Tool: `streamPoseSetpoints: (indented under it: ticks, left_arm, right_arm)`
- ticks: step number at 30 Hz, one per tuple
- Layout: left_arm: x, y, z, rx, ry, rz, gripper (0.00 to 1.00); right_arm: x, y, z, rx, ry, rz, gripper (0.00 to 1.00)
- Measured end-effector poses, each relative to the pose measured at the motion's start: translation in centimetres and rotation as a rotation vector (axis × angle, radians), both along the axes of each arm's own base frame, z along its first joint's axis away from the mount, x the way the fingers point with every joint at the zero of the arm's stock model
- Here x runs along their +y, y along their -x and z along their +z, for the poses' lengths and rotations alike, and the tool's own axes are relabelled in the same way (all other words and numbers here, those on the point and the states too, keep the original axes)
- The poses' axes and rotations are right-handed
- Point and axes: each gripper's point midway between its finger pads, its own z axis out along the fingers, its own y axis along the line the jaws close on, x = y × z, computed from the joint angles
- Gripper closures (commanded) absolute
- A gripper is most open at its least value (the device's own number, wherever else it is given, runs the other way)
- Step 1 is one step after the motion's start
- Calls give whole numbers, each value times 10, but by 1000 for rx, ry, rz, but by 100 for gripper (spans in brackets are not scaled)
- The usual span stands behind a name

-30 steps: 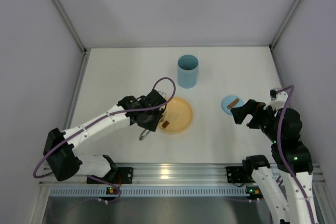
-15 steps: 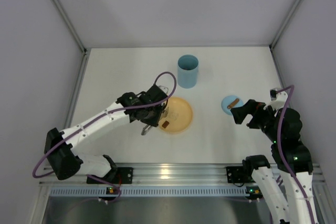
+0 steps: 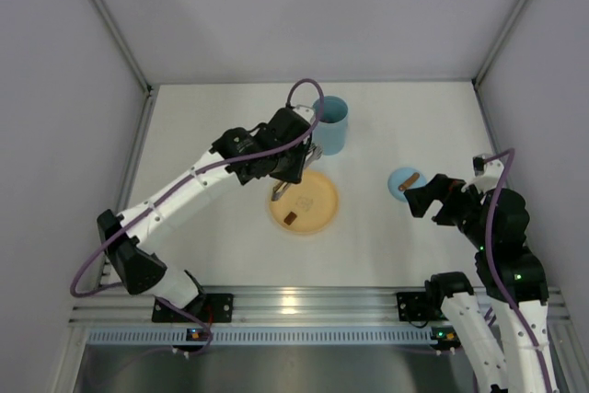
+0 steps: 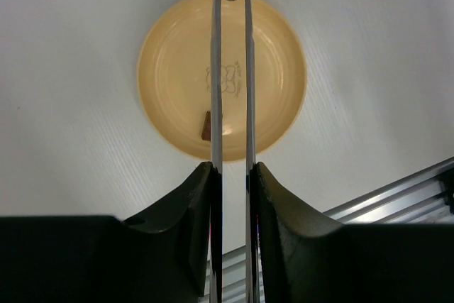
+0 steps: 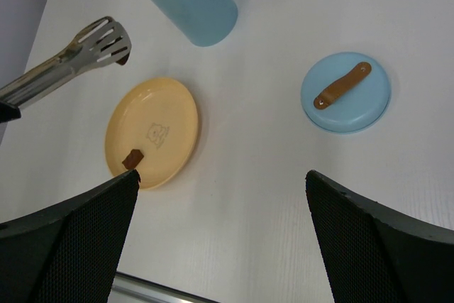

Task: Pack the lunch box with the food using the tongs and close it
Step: Pick up the fake food from the plate, then place the fake food in the packing box.

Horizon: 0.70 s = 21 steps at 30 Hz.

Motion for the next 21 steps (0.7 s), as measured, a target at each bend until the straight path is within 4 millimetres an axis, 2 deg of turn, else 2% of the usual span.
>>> streamPoseSetpoints:
  ticks: [4, 10, 16, 21]
  left_arm:
    - [-23, -21, 24, -49, 37, -4, 73]
    - [-50, -55, 46, -122, 53, 5, 72]
    - [-66, -82, 56, -180, 44, 25, 72]
    - [-66, -94, 47, -190, 8, 50, 72]
  right_arm:
    - [0, 0, 0, 1, 1, -1, 1]
    - [-1, 0, 0, 0, 3, -4, 1]
    - [-1, 0, 0, 0, 4, -7, 0]
    - [-1, 0, 0, 0, 4, -6, 1]
